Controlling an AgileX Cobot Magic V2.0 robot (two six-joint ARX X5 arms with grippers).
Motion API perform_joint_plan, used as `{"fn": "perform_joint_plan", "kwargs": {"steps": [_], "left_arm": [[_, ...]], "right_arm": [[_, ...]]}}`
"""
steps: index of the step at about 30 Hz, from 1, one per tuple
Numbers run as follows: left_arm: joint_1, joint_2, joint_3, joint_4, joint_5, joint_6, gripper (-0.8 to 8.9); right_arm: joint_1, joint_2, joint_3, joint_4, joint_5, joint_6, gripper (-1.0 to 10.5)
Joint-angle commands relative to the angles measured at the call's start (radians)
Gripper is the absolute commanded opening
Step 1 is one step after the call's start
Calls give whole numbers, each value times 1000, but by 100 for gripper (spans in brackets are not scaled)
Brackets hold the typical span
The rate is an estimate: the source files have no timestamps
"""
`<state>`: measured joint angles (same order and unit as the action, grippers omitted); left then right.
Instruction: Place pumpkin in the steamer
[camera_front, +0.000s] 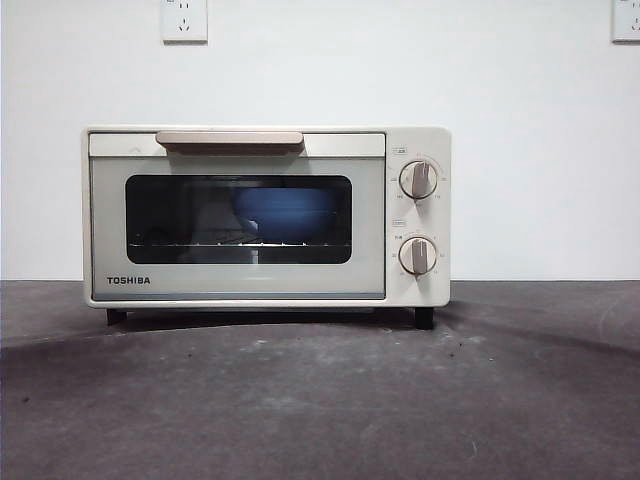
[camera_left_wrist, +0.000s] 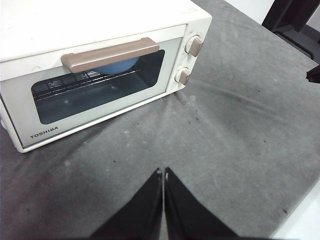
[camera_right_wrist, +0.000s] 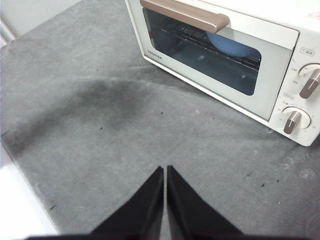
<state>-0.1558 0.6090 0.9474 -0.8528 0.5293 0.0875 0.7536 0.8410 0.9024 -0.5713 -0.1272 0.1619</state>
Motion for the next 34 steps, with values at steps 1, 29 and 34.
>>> {"fn": "perform_joint_plan", "kwargs": {"steps": [1,29,34], "left_arm": [[-3,5,19,8,2,11,18],[174,-406,-539,819,-434,70,18],[190,-481,-706,823,-434,77,18]], "right_arm": [[10,7,12,10,4,3,5],[10,7,12,10,4,3,5],[10,7,12,10,4,3,5]]}}
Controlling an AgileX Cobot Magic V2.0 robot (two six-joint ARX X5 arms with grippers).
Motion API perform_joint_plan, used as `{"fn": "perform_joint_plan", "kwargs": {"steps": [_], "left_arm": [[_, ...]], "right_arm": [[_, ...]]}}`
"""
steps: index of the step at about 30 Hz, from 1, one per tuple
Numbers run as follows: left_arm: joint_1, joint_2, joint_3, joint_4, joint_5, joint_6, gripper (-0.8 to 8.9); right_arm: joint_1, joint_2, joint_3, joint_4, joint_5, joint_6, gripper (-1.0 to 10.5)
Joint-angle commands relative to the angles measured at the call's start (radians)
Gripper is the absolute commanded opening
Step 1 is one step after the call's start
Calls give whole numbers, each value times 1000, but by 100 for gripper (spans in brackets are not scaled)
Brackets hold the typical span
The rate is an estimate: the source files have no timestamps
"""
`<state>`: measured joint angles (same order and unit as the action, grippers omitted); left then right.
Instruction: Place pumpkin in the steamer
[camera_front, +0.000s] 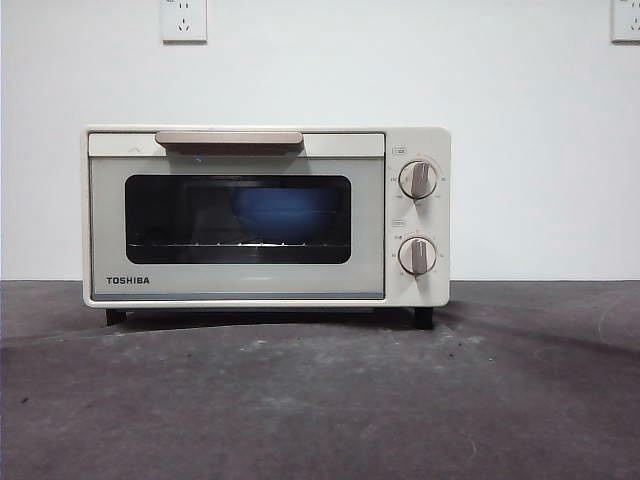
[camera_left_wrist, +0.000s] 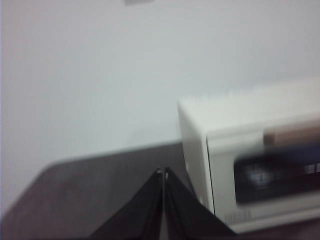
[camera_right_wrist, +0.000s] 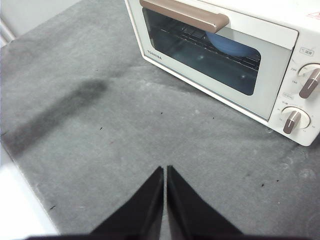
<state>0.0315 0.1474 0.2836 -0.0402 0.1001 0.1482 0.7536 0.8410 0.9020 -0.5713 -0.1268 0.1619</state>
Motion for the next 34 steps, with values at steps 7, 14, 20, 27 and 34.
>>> {"fn": "perform_joint_plan", "kwargs": {"steps": [7,14,20,27,34], "left_arm": [[3,-90,-175,-7,-5,17,18],[3,-144,-229,-69,-5,20,18],[3,-145,-236,-129,-5,27,18],[3,-145,-272,-144,-5,22,18],[2,-145,-272,-143,-5,19,18]], "right_arm": [[10,7,13,10,4,3,5],[10,7,13,10,4,3,5],[10,7,13,10,4,3,5],[10,7,13,10,3,3,5],[10,7,13,10,4,3,5]]}}
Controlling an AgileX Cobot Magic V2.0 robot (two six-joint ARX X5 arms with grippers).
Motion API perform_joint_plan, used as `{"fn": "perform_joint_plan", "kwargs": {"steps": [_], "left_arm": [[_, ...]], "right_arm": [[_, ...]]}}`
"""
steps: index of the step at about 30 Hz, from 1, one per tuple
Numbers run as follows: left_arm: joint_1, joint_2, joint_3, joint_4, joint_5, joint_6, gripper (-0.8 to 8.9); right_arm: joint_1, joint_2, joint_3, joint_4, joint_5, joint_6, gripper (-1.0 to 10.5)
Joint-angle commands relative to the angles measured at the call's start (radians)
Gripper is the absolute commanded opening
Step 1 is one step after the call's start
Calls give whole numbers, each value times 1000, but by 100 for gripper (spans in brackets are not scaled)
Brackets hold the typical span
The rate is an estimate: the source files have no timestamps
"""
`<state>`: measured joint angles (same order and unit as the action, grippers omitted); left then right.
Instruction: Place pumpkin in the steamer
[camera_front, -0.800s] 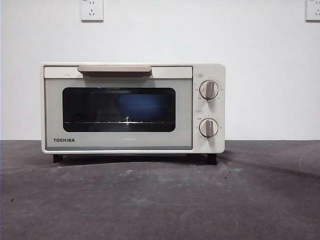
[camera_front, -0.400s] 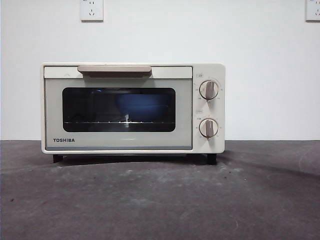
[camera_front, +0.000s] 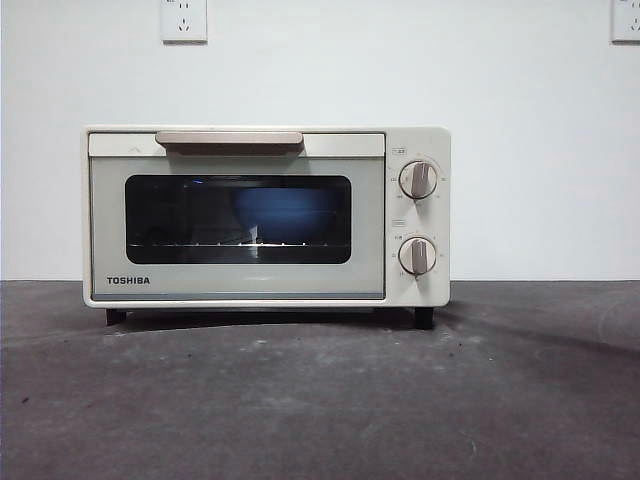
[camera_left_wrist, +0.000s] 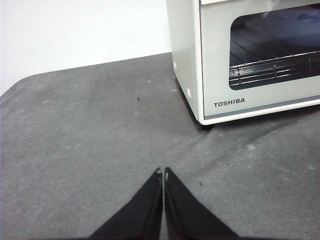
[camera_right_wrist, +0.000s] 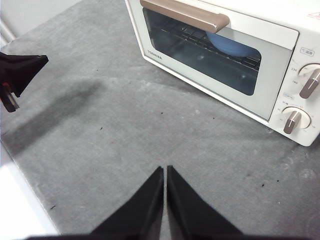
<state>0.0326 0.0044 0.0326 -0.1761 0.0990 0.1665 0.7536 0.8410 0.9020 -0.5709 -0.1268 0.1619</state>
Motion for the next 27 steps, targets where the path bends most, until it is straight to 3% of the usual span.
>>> {"fn": "perform_joint_plan", "kwargs": {"steps": [1,23,27], "left_arm": [[1,-2,-21,-7,-4,1,18],[1,-1,-21,-7,-3,1,18],[1,-1,-21,-7,-4,1,18]], "right_arm": [[10,7,13,10,4,3,5],[10,6,13,10,4,3,5],[-3,-8,13,16,58,-52,5]]}}
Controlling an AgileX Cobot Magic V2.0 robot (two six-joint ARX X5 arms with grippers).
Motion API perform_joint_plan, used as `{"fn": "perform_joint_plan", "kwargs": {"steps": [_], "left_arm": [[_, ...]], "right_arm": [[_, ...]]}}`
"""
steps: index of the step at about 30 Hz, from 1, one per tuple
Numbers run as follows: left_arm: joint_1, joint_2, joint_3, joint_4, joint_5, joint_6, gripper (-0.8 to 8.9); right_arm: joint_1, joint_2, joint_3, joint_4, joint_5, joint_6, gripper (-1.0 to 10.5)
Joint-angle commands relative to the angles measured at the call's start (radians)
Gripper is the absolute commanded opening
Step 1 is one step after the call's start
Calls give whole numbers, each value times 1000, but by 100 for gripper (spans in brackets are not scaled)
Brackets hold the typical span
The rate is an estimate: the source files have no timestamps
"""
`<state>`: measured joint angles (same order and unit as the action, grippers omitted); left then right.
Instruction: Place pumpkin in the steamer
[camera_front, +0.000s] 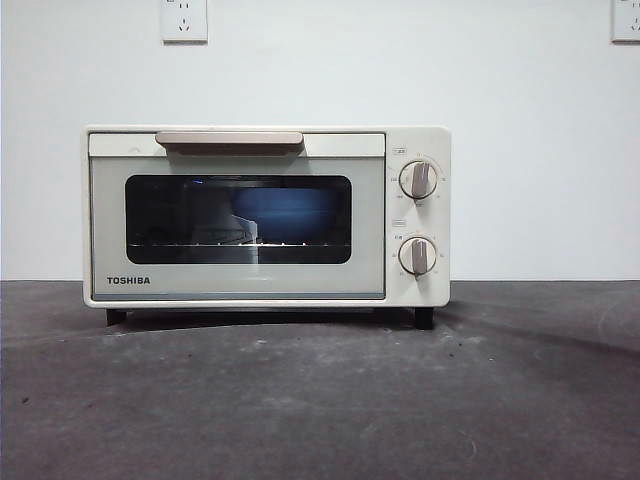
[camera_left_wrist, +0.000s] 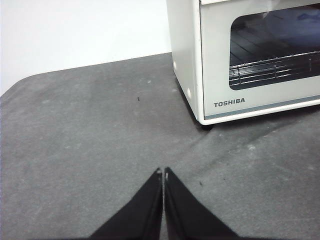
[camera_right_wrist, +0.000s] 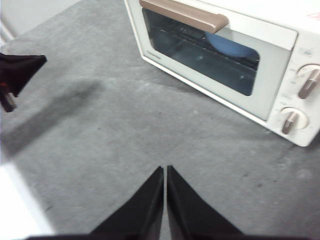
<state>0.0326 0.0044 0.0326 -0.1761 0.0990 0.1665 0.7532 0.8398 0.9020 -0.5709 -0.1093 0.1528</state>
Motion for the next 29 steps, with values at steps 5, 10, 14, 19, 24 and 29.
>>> {"fn": "perform_joint_plan", "kwargs": {"steps": [5,10,14,19,24,29], "left_arm": [[1,-1,-21,-7,-3,1,18],[1,-1,-21,-7,-3,1,18],[1,-1,-21,-7,-4,1,18],[1,-1,-21,-7,-4,1,18],[1,-1,-21,-7,-3,1,18],[1,-1,-21,-7,-3,1,18]], "right_arm": [[-123,-55,6,84,79,-114,5],[-336,-154,-66,209,81,-125,5],[-504,-263,-200,364,80,-171,5],[-674,-407,-412,545,81,-183,5],[-798,-528,-612,681,84,-183,5],[-838,-640,-752,717,84,-183,5]]}}
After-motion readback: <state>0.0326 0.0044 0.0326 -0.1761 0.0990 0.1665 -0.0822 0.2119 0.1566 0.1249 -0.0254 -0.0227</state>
